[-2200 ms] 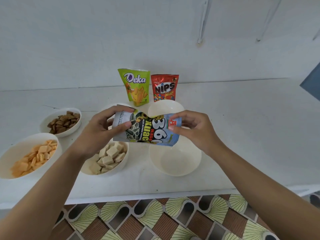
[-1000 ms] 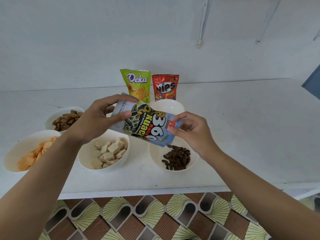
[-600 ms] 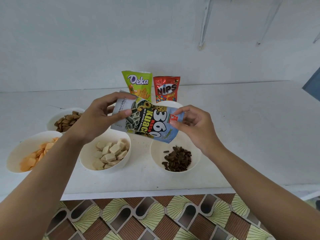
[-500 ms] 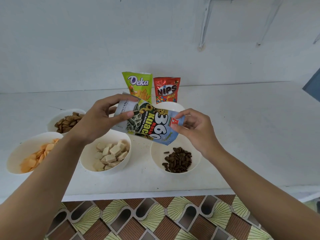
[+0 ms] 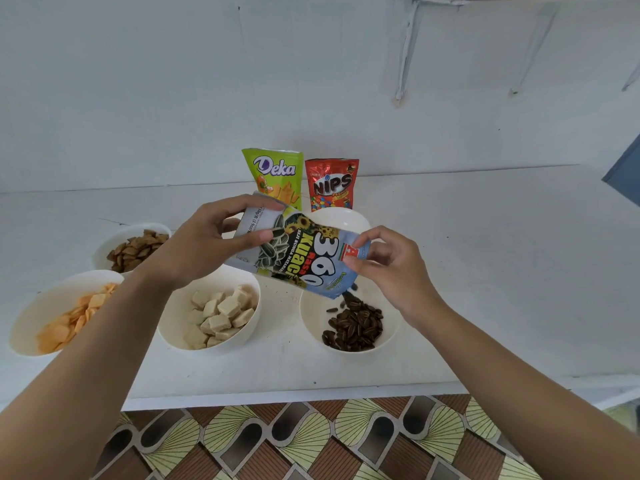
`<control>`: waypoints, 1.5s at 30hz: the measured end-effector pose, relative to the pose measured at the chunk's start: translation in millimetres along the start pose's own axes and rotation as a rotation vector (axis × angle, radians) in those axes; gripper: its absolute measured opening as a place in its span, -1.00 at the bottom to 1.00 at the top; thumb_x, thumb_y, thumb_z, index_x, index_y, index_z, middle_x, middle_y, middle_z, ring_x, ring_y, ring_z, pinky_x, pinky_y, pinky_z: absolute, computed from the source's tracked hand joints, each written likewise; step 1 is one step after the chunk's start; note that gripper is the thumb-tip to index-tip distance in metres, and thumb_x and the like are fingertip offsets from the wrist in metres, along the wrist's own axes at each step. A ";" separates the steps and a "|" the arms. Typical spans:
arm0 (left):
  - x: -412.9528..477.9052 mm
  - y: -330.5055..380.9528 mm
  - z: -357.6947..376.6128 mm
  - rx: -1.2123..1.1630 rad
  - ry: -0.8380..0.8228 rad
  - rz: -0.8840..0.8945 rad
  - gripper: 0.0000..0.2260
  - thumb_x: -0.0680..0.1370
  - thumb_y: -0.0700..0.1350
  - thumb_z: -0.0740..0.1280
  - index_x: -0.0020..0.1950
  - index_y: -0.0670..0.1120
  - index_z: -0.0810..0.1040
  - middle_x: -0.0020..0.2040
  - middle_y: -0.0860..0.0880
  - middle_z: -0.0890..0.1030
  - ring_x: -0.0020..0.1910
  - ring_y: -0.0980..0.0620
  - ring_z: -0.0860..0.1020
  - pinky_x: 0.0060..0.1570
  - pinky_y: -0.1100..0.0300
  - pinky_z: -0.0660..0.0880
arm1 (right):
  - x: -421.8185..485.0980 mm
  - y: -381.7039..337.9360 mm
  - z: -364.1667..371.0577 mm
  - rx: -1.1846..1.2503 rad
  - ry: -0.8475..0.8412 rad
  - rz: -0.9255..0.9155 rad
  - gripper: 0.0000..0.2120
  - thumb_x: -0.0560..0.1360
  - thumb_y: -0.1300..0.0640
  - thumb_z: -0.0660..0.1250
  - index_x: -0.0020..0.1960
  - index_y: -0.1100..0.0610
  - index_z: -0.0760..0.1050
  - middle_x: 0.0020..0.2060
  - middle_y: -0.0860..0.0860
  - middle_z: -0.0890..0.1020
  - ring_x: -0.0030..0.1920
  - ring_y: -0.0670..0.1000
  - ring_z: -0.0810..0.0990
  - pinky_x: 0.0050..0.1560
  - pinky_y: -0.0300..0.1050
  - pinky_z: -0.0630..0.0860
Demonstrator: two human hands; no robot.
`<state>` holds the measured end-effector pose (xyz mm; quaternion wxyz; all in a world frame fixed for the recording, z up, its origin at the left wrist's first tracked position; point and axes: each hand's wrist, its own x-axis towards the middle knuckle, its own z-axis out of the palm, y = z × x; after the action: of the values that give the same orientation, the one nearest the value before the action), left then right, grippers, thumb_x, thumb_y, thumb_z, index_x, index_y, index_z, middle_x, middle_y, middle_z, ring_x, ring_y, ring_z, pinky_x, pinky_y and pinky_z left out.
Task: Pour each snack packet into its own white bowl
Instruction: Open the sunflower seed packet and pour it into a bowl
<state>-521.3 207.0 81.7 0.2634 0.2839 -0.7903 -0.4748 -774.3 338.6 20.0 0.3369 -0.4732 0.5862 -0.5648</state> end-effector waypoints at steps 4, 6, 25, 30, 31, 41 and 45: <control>2.3 0.2 1.8 0.009 -0.027 -0.028 -0.69 0.53 -0.10 0.42 0.28 -0.02 0.62 0.31 0.02 0.60 0.29 -0.04 0.59 0.01 -0.11 0.67 | -5.3 4.5 3.9 -0.020 -0.040 0.081 -0.82 0.47 0.26 0.51 -0.03 0.18 0.52 -0.19 0.02 0.75 -0.06 -0.01 0.74 0.11 0.13 0.63; 2.8 -2.1 3.2 0.034 -0.048 -0.034 -0.70 0.54 -0.10 0.41 0.28 -0.02 0.62 0.32 0.03 0.60 0.28 -0.04 0.59 -0.01 -0.10 0.67 | -7.8 8.9 5.3 -0.028 -0.054 0.127 -0.81 0.46 0.26 0.51 -0.02 0.19 0.52 -0.21 0.02 0.75 -0.07 0.00 0.74 0.11 0.13 0.63; 5.1 -3.5 10.5 0.049 -0.116 -0.005 -0.71 0.55 -0.13 0.40 0.28 -0.02 0.62 0.31 0.05 0.60 0.25 -0.04 0.61 0.00 -0.06 0.68 | -11.7 15.9 9.4 -0.070 -0.041 0.236 -0.85 0.48 0.24 0.49 -0.07 0.15 0.52 -0.21 0.05 0.74 -0.09 0.01 0.71 0.00 -0.07 0.59; 7.3 -0.1 7.8 0.023 -0.079 -0.019 -0.67 0.53 -0.08 0.42 0.30 0.00 0.61 0.34 0.01 0.58 0.28 -0.08 0.59 0.00 -0.14 0.66 | -9.0 7.7 7.6 -0.020 0.024 0.173 -0.85 0.48 0.27 0.48 -0.06 0.16 0.52 -0.20 0.01 0.74 -0.08 -0.09 0.72 -0.02 -0.12 0.63; 7.4 1.5 7.5 0.002 -0.065 -0.027 -0.67 0.53 -0.09 0.42 0.29 0.00 0.61 0.33 0.02 0.59 0.27 -0.06 0.60 -0.02 -0.13 0.67 | -8.6 5.3 7.1 -0.007 0.039 0.141 -0.85 0.48 0.28 0.48 -0.06 0.16 0.52 -0.19 0.02 0.75 -0.05 -0.08 0.72 -0.06 -0.17 0.62; 11.1 10.4 11.2 -0.010 -0.054 -0.057 -0.70 0.53 -0.09 0.42 0.27 0.02 0.63 0.28 -0.01 0.62 0.22 -0.05 0.64 -0.04 -0.09 0.68 | -9.8 13.0 7.4 -0.028 -0.037 0.238 -0.85 0.46 0.21 0.52 -0.09 0.14 0.54 -0.24 0.13 0.72 -0.09 0.05 0.71 0.04 -0.08 0.57; 12.6 12.1 13.1 -0.025 -0.053 -0.047 -0.71 0.54 -0.10 0.42 0.26 0.03 0.63 0.29 -0.02 0.62 0.23 -0.07 0.64 -0.02 -0.12 0.67 | -9.6 12.1 6.7 -0.009 -0.013 0.237 -0.84 0.47 0.23 0.51 -0.06 0.17 0.53 -0.21 0.12 0.73 -0.07 0.04 0.72 0.10 0.01 0.60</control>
<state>-541.4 210.8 89.1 0.2345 0.2864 -0.7842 -0.4980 -767.1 344.2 5.9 0.4031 -0.4057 0.6383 -0.5152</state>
